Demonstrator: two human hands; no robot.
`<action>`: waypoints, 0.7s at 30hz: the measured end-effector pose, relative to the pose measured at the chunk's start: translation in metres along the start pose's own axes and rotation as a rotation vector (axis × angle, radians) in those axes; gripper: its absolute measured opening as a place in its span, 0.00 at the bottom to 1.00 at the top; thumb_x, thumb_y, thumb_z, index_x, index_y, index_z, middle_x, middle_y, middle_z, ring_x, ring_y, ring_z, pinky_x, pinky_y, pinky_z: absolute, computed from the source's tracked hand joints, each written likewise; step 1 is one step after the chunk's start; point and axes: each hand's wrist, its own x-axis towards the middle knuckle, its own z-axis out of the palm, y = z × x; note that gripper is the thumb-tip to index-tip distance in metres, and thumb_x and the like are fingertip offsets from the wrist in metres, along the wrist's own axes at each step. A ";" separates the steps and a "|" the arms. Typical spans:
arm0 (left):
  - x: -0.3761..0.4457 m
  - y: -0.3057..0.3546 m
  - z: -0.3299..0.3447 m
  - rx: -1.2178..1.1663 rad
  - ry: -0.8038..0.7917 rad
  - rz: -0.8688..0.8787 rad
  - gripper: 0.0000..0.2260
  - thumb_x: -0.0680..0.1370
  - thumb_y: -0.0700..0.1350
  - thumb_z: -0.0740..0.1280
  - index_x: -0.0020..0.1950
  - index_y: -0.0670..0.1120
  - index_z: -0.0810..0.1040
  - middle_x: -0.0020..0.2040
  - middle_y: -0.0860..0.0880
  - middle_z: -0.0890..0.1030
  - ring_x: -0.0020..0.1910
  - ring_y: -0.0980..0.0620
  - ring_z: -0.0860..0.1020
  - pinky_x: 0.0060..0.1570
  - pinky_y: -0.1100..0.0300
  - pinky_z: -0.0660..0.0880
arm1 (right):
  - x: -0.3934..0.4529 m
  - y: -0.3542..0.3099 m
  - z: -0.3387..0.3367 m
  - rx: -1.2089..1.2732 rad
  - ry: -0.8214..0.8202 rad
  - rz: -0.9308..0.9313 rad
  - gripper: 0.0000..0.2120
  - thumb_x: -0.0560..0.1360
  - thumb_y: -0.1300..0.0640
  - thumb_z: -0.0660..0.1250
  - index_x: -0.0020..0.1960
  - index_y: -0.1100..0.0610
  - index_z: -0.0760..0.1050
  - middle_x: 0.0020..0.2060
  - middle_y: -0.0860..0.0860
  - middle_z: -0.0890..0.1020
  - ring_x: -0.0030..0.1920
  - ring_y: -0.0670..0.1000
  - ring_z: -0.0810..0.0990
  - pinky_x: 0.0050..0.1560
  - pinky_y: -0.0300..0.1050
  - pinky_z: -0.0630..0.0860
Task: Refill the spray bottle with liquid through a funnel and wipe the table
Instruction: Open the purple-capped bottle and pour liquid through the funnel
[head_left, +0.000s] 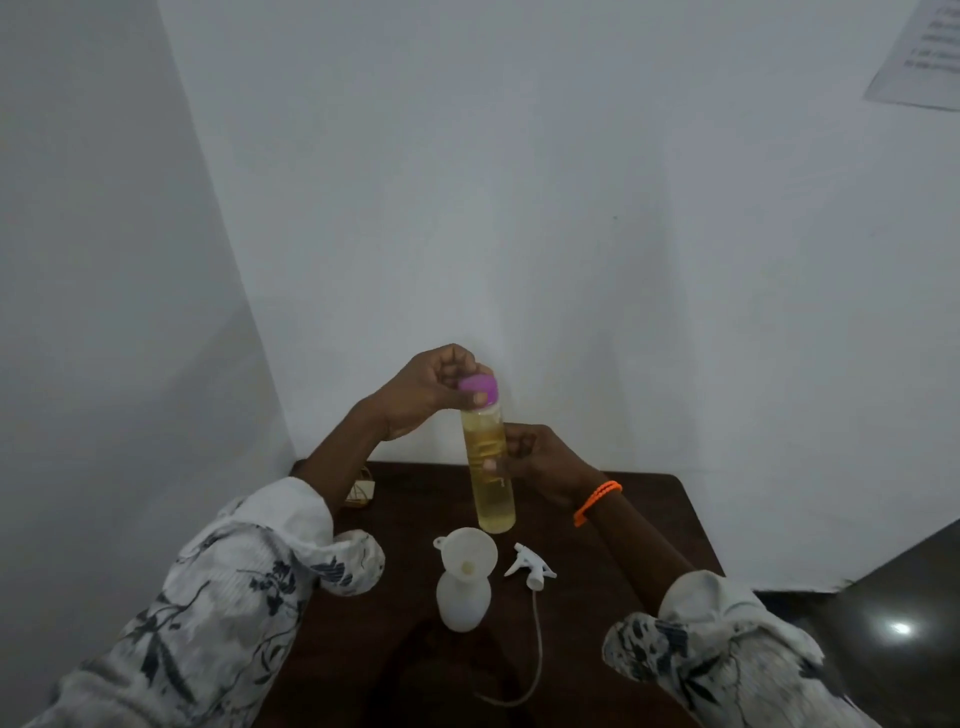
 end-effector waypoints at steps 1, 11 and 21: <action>0.001 -0.001 0.003 0.048 0.058 0.001 0.15 0.70 0.35 0.79 0.50 0.45 0.77 0.51 0.47 0.84 0.53 0.47 0.81 0.54 0.51 0.79 | 0.000 0.000 0.001 -0.003 0.018 0.001 0.18 0.74 0.69 0.72 0.63 0.64 0.79 0.55 0.60 0.85 0.58 0.58 0.84 0.56 0.49 0.81; -0.005 -0.012 0.017 -0.042 0.088 0.030 0.22 0.74 0.32 0.72 0.67 0.45 0.78 0.64 0.43 0.82 0.64 0.43 0.80 0.63 0.49 0.77 | -0.005 0.006 0.001 0.022 0.122 0.000 0.21 0.70 0.67 0.77 0.62 0.62 0.80 0.55 0.60 0.85 0.58 0.60 0.84 0.62 0.60 0.79; -0.005 -0.012 0.025 -0.080 0.118 0.013 0.32 0.68 0.41 0.75 0.71 0.54 0.74 0.68 0.45 0.78 0.66 0.45 0.78 0.59 0.53 0.78 | -0.004 0.001 0.003 -0.069 0.139 -0.006 0.22 0.68 0.65 0.79 0.61 0.60 0.81 0.53 0.57 0.86 0.57 0.57 0.85 0.61 0.58 0.80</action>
